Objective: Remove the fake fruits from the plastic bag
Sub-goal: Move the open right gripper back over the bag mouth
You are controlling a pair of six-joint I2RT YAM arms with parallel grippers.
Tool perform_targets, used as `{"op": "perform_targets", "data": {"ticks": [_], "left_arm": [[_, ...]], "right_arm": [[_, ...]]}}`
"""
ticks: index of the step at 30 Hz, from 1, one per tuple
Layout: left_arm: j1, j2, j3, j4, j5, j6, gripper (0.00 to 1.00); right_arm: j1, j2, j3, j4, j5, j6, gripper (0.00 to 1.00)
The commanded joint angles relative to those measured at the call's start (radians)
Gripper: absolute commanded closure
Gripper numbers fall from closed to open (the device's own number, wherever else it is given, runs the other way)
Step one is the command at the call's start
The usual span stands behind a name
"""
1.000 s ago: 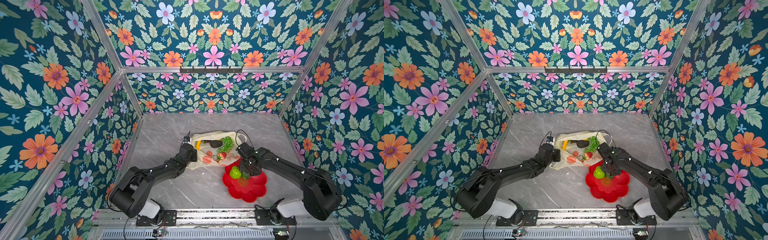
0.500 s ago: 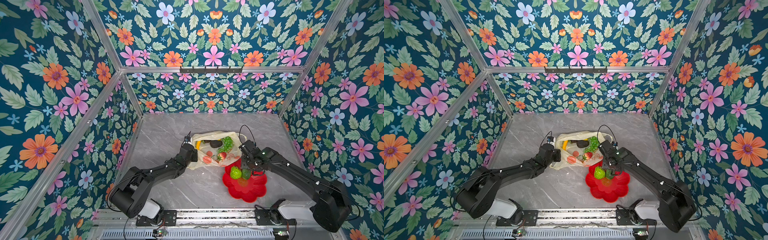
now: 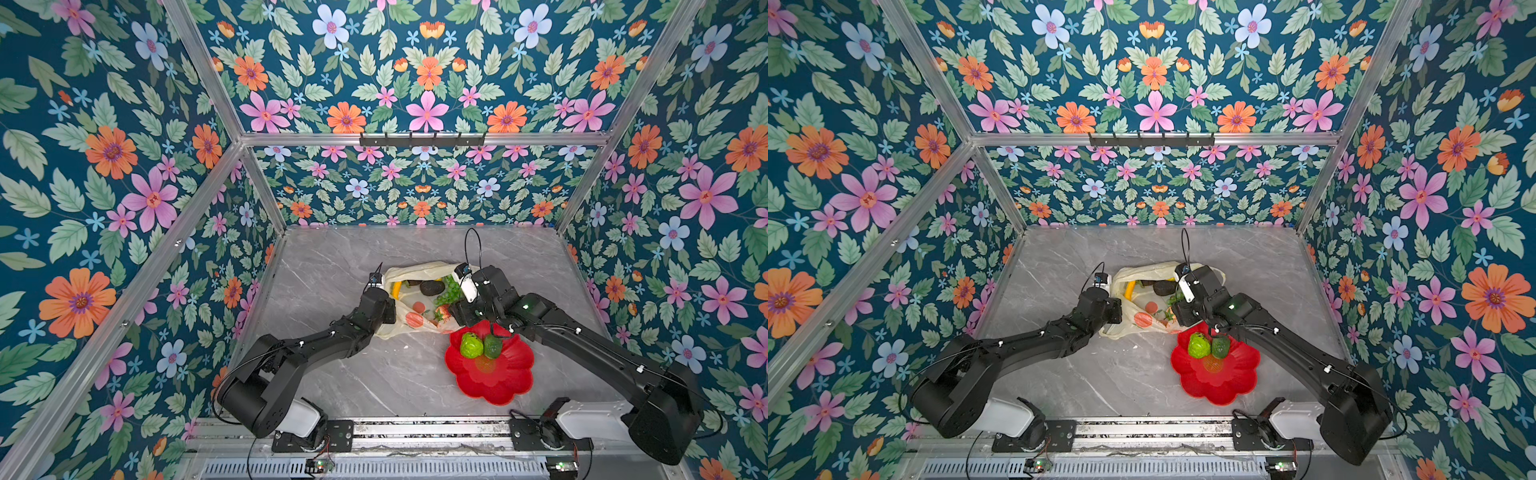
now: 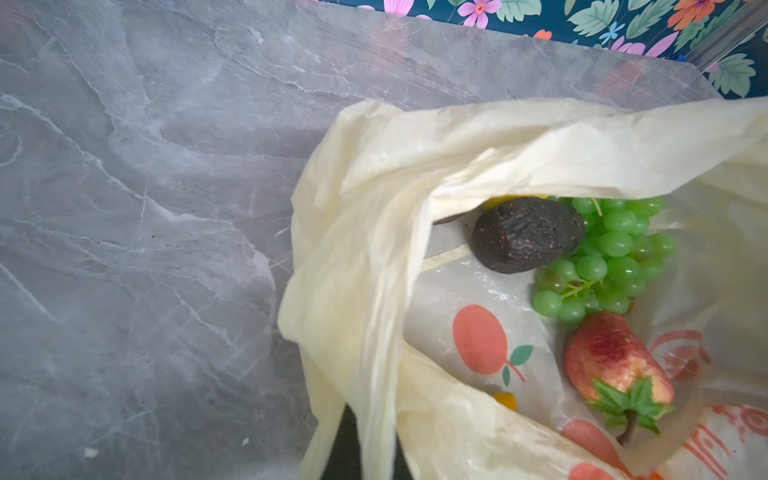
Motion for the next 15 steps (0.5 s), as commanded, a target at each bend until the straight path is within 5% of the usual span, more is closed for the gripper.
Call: {"op": "perform_targets", "data": {"ticks": [1,15], "left_arm": [[0.0,0.0,0.008,0.0,-0.003,0.005,0.95],[0.0,0.001,0.007,0.001,0.001,0.005,0.95]], "right_arm": [[-0.012,0.055,0.027,0.106,-0.142,-0.224,0.29],[-0.099,0.438,0.256,-0.003,-0.259,-0.513,0.29]]}}
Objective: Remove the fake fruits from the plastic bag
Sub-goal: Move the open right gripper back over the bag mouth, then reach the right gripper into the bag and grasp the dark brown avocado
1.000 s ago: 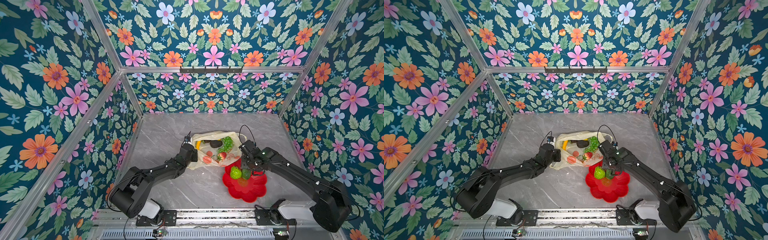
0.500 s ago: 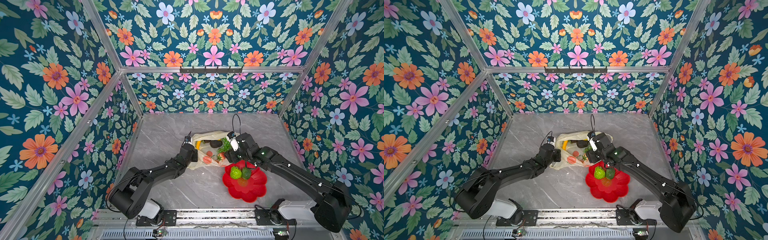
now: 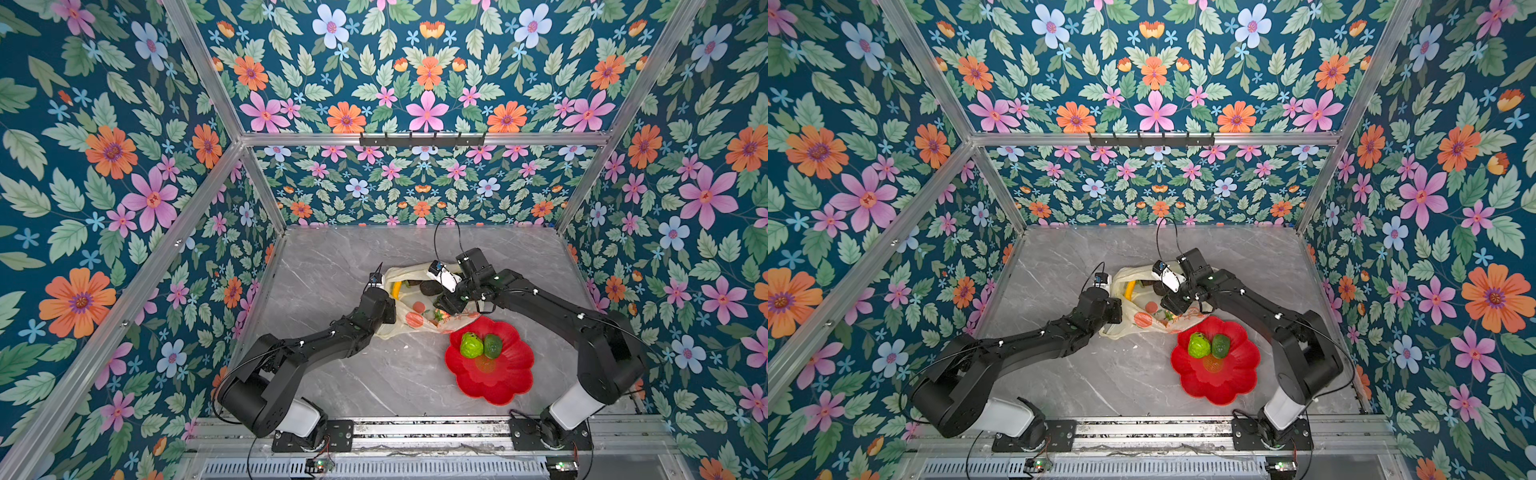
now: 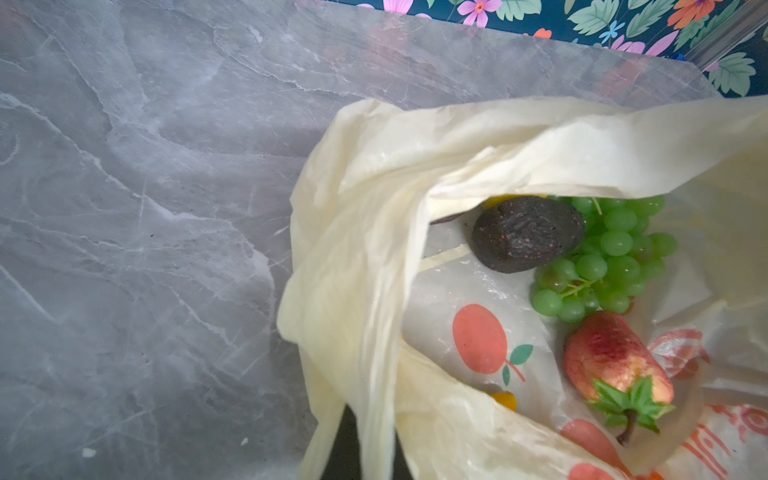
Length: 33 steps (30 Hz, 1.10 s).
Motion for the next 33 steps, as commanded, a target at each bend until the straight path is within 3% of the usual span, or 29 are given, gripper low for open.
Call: {"op": "perform_targets", "data": {"ticks": [1,17,33], "left_arm": [[0.0,-0.002,0.006,0.002,-0.004,0.005,0.95],[0.0,0.003,0.008,0.003,-0.007,0.007,0.95],[0.0,0.007,0.01,0.003,-0.01,0.007,0.95]], "right_arm": [[-0.008,0.084,0.066,-0.037,-0.014,-0.099,0.3],[-0.051,0.32,0.281,-0.063,0.037,-0.277,0.32],[-0.045,0.431,0.365,-0.132,0.071,-0.315,0.38]]}}
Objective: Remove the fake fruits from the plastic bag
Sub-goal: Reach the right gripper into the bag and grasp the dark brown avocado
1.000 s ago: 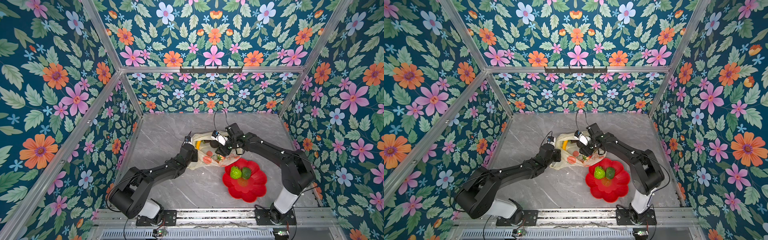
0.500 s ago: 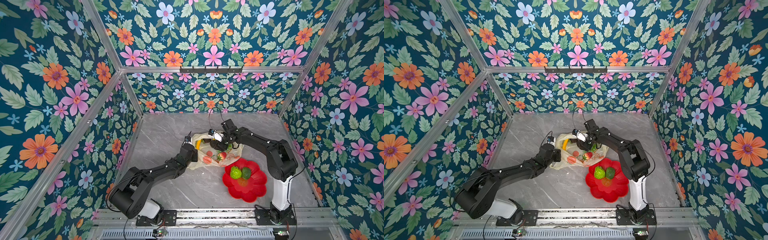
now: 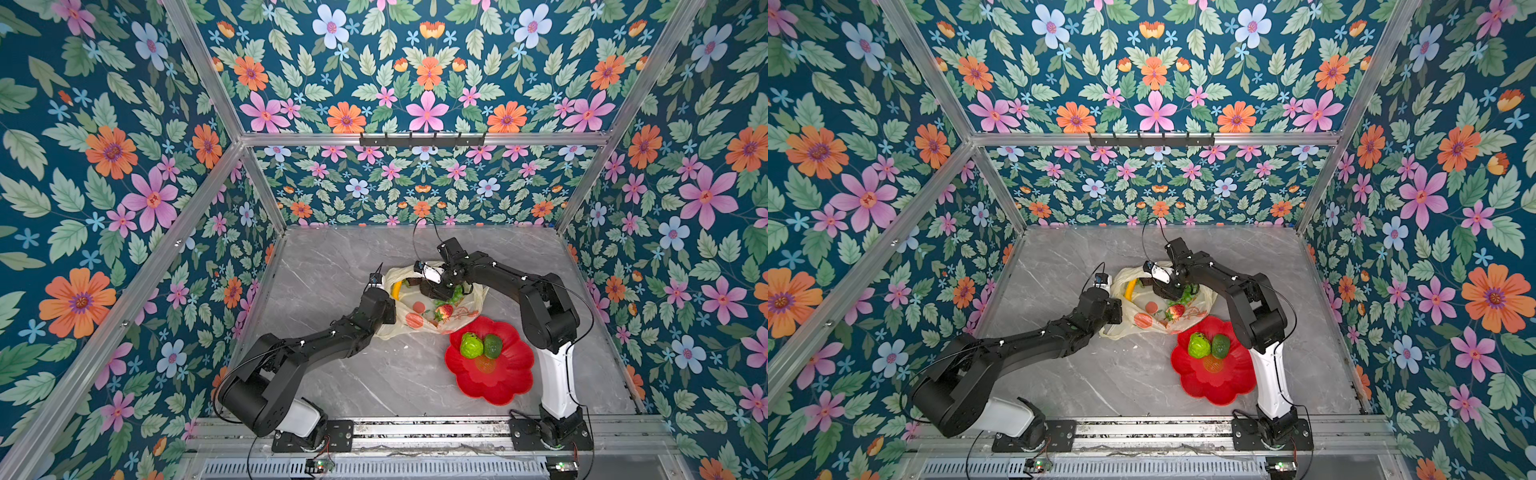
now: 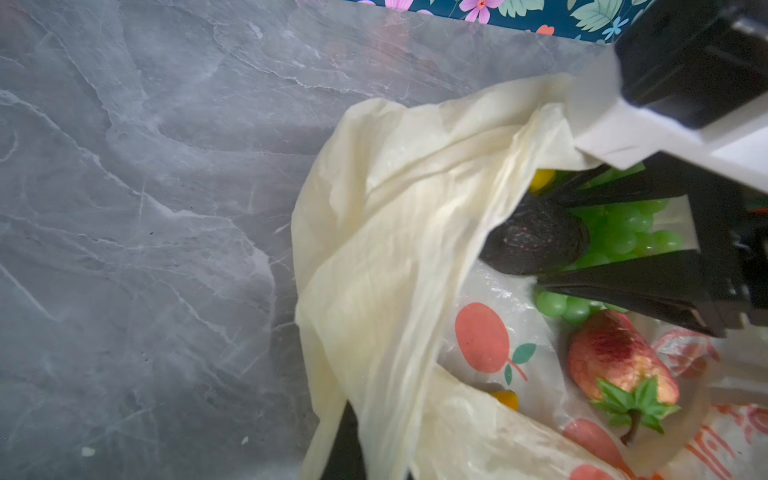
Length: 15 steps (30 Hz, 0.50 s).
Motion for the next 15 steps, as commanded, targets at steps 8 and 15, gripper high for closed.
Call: {"op": "perform_targets", "data": {"ticks": [8,15], "left_arm": [[0.0,0.001,0.008,0.001,-0.015,0.007,0.95],[0.001,0.003,0.009,0.001,-0.017,0.007,0.94]], "right_arm": [[0.023,0.031,0.003,0.0,0.03,-0.014,0.44],[0.025,0.016,-0.01,0.015,0.018,-0.005,0.56]]}}
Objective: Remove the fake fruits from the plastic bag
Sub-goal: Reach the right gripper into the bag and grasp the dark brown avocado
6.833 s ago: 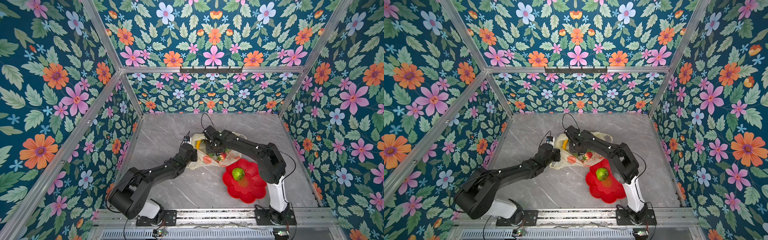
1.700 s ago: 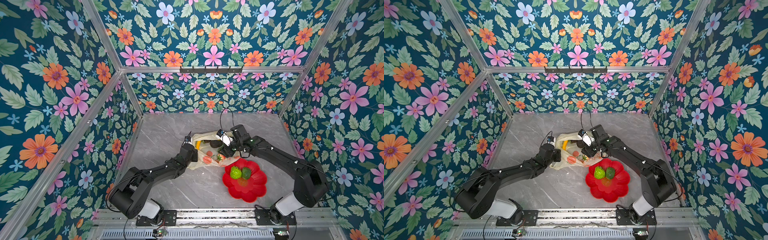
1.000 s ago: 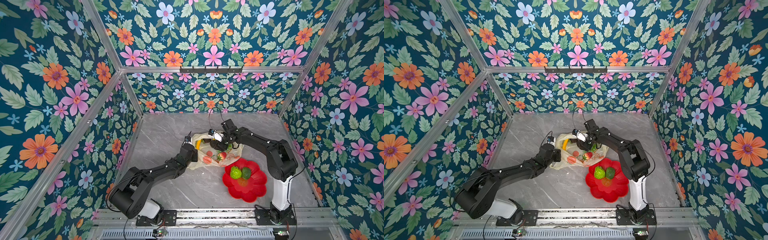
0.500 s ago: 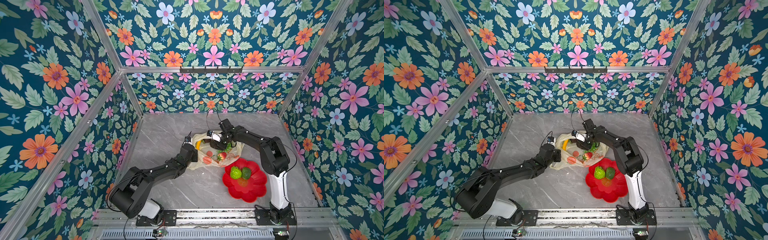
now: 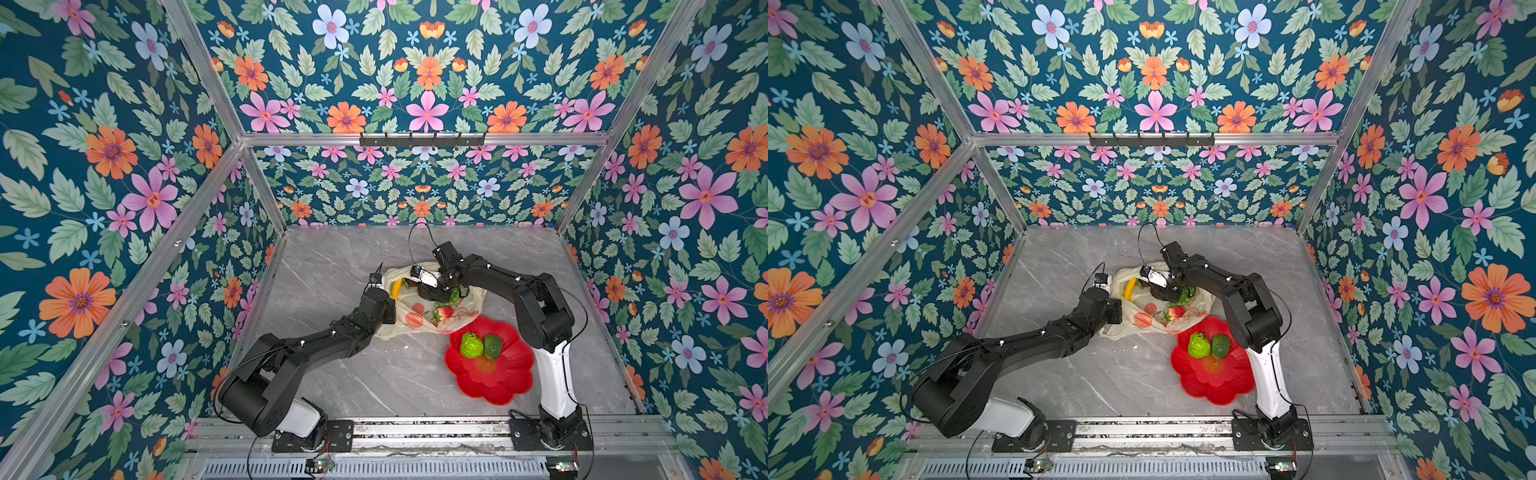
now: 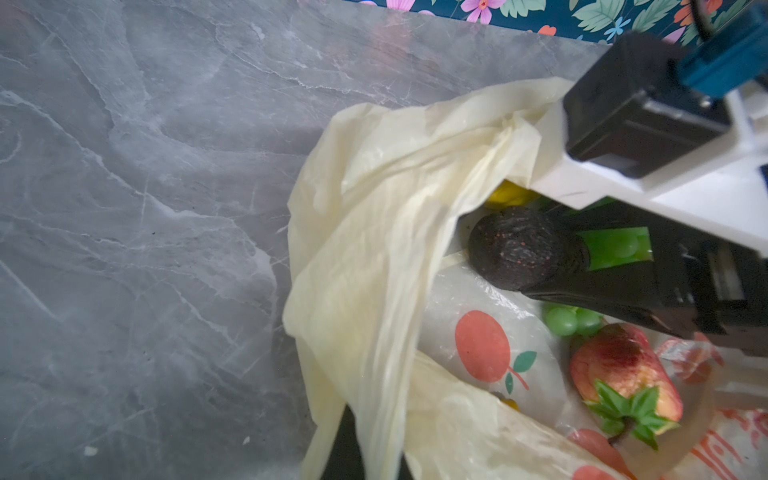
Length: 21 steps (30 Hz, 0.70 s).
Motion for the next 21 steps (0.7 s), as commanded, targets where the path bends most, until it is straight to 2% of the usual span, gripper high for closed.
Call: {"op": "perform_targets", "data": {"ticks": [1,4,14,21], "left_arm": [[0.0,0.003,0.009,0.001,-0.012,0.007,0.94],[0.0,0.002,0.008,0.001,-0.013,0.007,0.94],[0.0,0.002,0.01,0.0,-0.014,0.008,0.94],[0.0,0.0,0.01,0.0,-0.013,0.008,0.94]], "right_arm": [[0.003,-0.018,-0.011,0.008,-0.008,-0.001,0.58],[0.004,-0.049,-0.035,0.024,-0.018,0.008,0.62],[0.003,-0.188,-0.159,0.076,-0.034,0.052,0.63],[0.03,-0.37,-0.295,0.097,0.006,0.146,0.63]]}}
